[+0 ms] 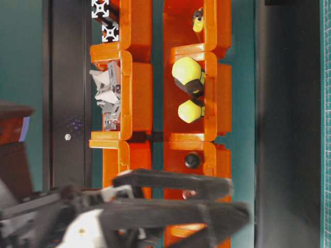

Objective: Pick foam from container rack with left arm.

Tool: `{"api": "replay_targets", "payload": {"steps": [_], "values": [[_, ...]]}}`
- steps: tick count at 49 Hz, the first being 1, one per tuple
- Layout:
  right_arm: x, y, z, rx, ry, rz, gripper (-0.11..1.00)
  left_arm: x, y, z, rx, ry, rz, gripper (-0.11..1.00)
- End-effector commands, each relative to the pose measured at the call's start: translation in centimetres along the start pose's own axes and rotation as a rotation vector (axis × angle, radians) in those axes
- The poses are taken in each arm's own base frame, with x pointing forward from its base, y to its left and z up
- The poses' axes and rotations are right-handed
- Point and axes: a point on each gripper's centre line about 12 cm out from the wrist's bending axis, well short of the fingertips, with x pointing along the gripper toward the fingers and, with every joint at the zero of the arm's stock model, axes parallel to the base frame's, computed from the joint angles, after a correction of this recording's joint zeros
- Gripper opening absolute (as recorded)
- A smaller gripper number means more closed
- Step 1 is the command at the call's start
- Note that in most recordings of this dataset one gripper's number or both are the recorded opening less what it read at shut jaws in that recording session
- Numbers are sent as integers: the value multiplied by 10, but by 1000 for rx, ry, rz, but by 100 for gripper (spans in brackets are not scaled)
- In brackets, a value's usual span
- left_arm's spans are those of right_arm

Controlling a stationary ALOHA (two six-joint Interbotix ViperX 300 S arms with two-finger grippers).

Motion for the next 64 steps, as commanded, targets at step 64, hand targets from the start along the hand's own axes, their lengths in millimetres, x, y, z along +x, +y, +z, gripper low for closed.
{"api": "replay_targets", "payload": {"steps": [64], "values": [[-6, 2, 13, 2, -49, 6, -1, -183, 30, -170, 3, -941, -193, 76]]}}
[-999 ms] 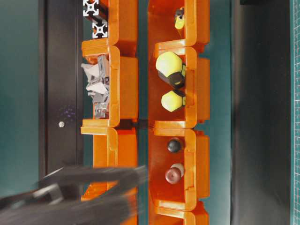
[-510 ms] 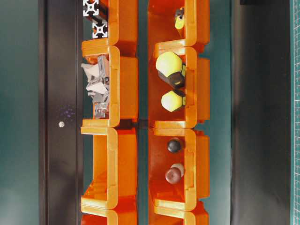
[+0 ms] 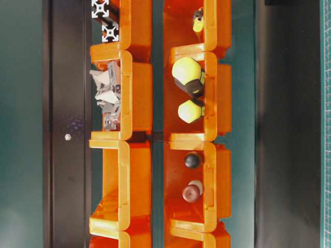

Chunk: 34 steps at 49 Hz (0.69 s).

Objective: Pick foam from container rack with left arm.

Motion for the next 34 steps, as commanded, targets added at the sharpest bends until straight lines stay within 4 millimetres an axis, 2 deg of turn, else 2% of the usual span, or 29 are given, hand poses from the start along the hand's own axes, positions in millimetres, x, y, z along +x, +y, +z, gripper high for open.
{"api": "replay_targets", "payload": {"steps": [1, 9, 20, 34], "values": [[0, 1, 8, 3, -26, 2, -1, -16, 2, 1, 5, -90, -1, 76], [-1, 1, 9, 3, -32, 3, -1, -29, 8, -4, 15, -170, 20, 76], [-1, 1, 8, 0, -28, 2, -1, -27, 16, -11, 10, -190, 60, 76], [-1, 1, 7, -9, -28, 3, -1, -26, 16, -12, 10, -190, 60, 76]]}}
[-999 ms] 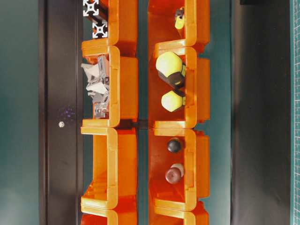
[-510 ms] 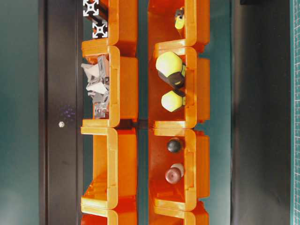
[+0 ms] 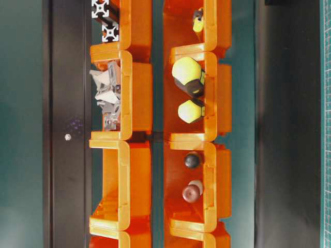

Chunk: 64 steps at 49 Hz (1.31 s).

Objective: Pick foam from container rack with left arm.

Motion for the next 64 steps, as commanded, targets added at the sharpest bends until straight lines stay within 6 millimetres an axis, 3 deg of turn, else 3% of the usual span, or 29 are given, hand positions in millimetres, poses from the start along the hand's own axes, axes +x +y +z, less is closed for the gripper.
{"api": "replay_targets", "payload": {"steps": [1, 50, 64], "values": [[1, 0, 5, -4, -14, 0, -1, 1, 0, 4, 4, -11, -1, 76], [2, 0, 1, -11, -3, -1, -1, 4, 0, -5, -9, 10, -3, 76], [1, 0, -1, -20, 3, 0, -1, 5, 1, -18, 3, 41, -6, 76]]}}
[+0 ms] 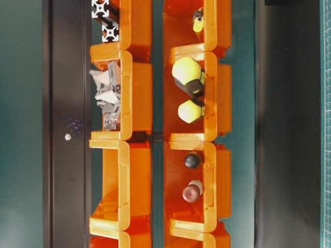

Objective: Pick foam from container rack with left arm.

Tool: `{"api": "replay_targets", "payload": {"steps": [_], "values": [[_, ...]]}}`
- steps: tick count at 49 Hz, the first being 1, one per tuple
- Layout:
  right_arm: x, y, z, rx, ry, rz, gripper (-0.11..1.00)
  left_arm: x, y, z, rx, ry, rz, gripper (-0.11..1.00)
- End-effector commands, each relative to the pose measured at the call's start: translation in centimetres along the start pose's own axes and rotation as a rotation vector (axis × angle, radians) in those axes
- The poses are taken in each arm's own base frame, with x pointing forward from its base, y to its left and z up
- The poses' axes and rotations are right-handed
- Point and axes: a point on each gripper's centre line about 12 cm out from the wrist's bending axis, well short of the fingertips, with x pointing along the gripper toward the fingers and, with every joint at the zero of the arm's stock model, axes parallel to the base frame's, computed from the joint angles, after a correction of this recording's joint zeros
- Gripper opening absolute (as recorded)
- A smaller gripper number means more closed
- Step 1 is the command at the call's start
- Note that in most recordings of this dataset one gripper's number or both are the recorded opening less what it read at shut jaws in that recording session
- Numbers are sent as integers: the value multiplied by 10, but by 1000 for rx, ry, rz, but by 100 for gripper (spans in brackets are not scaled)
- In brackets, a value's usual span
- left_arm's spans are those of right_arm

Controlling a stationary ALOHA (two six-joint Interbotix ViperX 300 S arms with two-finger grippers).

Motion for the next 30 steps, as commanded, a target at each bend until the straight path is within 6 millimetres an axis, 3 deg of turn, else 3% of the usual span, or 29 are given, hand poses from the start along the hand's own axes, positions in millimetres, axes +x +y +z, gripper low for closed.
{"api": "replay_targets", "payload": {"steps": [1, 15, 30], "values": [[2, 1, 4, -8, -8, 1, -1, 1, 0, 1, 5, -12, -2, 76], [3, -1, -13, -118, 71, 0, -1, 0, 1, 7, 17, -79, 2, 76], [0, 1, -1, -181, -1, 5, -1, 1, 1, 9, 72, -106, -1, 76]]}}
